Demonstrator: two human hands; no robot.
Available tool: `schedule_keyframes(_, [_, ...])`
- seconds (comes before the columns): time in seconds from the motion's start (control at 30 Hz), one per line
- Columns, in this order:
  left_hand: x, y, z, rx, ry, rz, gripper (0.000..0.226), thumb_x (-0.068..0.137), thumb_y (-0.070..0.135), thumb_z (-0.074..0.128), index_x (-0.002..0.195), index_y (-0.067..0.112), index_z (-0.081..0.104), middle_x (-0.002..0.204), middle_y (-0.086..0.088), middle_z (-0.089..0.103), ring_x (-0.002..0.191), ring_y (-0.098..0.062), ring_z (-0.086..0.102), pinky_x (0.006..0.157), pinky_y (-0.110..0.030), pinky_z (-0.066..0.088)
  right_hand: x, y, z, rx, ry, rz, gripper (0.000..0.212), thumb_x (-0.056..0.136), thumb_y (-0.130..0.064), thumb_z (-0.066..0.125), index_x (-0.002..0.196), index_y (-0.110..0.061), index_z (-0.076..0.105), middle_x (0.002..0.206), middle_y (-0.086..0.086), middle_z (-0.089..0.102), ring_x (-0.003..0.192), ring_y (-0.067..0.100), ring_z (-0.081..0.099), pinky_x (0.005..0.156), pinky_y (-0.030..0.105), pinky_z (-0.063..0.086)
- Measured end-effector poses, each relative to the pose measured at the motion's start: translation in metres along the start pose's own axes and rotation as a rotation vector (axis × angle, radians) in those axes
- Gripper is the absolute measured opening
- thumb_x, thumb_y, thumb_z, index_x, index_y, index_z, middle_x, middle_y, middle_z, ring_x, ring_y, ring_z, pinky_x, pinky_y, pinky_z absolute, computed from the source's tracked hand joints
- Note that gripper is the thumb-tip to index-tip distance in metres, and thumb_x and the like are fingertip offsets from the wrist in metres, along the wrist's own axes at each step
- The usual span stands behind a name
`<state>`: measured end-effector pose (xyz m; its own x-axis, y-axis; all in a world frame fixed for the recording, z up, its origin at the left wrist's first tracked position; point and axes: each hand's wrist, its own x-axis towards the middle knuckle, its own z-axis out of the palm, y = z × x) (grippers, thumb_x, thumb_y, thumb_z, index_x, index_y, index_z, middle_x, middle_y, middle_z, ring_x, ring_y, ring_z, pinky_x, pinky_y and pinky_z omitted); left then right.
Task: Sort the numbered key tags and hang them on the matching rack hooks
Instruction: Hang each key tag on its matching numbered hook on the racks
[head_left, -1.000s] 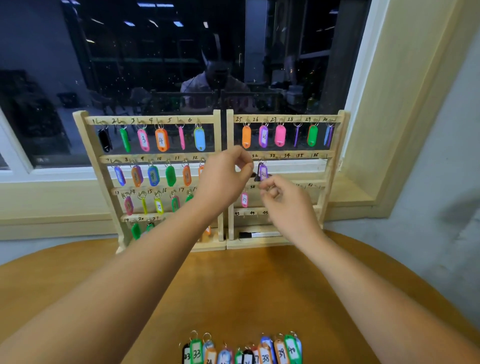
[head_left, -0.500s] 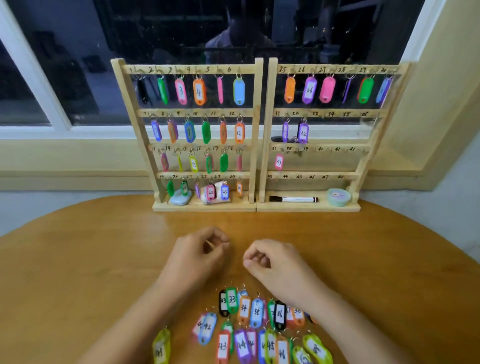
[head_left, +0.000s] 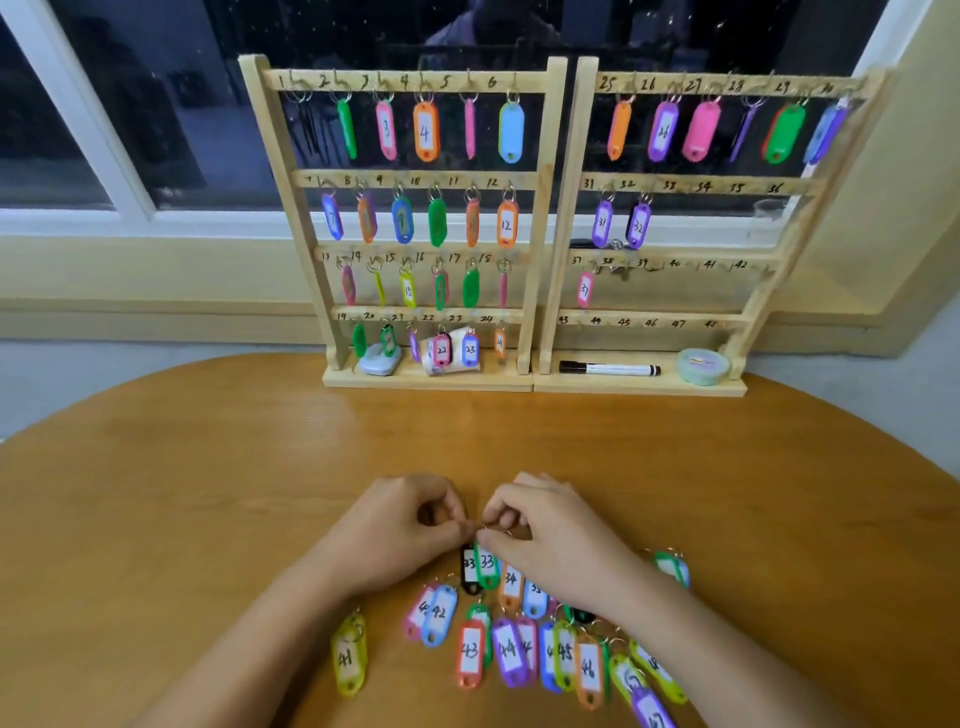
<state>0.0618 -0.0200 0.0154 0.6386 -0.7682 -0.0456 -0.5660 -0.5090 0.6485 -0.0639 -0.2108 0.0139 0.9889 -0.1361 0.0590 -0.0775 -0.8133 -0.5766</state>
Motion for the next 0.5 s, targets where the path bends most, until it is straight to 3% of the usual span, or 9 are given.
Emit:
schedule_keyframes(0.23, [-0.0008,0.001,-0.0046,0.01,-0.069,0.007,0.009,0.085,0.04,0.084,0.085,0.033,0.077,0.087,0.016,0.073,0.081,-0.005,0.067,0.069,-0.016,0.048,0.0023,-0.0042,0.0046,-0.031,0.006,0.009,0.018,0.097,-0.053,0.066,0.092,-0.036,0.062,0.095,-0.018,0.056,0.102,0.002,0.05,0.109,0.037,0.035])
schedule_keyframes(0.5, [-0.0014,0.0018,-0.0082,-0.043,-0.1,0.007,0.007,0.091,0.039,0.081,0.088,0.034,0.077,0.089,0.016,0.075,0.082,-0.003,0.066,0.073,-0.019,0.05,0.0039,-0.006,0.007,0.004,0.019,0.014,0.019,0.1,-0.045,0.066,0.086,-0.033,0.064,0.094,-0.015,0.057,0.102,0.003,0.048,0.105,0.036,0.035])
